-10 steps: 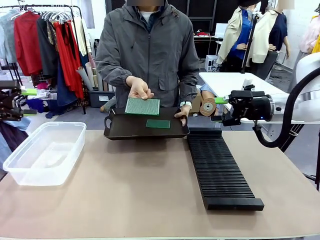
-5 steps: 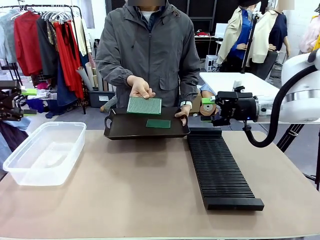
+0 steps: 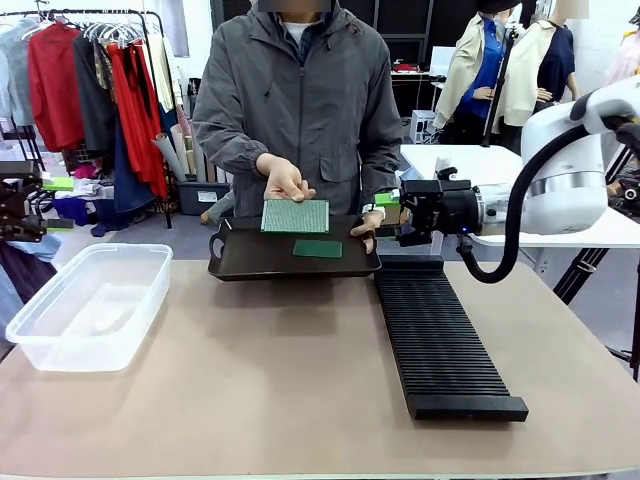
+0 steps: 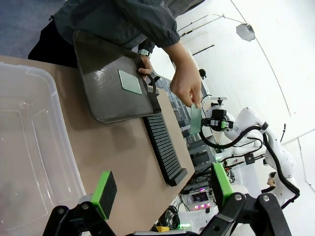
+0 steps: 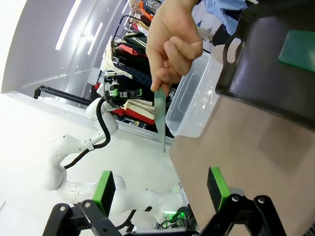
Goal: Sort PCBs into racks and boxes based on the side picked up.
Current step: Pick up the Blank PCB handed by the Human.
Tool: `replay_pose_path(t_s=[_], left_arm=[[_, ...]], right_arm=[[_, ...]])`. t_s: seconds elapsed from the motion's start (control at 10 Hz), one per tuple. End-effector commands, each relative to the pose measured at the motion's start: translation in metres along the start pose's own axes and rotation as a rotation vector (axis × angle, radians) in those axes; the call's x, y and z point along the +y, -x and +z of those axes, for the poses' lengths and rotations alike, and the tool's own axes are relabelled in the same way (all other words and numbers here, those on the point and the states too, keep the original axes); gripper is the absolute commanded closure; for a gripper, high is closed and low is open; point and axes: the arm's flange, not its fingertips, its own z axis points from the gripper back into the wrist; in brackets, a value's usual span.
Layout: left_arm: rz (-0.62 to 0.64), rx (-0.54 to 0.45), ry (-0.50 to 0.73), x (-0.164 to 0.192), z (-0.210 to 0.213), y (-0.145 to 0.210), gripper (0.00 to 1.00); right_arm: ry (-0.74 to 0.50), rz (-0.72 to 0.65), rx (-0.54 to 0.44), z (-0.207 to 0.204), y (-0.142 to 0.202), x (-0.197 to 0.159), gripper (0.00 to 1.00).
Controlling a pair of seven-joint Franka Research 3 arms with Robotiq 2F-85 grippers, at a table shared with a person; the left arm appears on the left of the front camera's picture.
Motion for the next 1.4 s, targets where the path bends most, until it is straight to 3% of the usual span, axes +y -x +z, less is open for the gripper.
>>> replay_pose_path(t_s=[0.0,0.4,1.3], left_arm=[[0.003,0.007,-0.002,-0.001,0.002,-0.001,0.00],[0.003,0.007,-0.002,-0.001,0.002,-0.001,0.00],[0.003,0.007,-0.002,-0.001,0.002,-0.001,0.00]], right_arm=[[0.006,0.032,0.000,-0.015,-0.015,-0.006,0.00],[-0.005,0.033,0.047,-0.044,-0.027,-0.016,0.00],[-0.089,0.000,0.046,-0.102,-0.040,-0.021,0.00]])
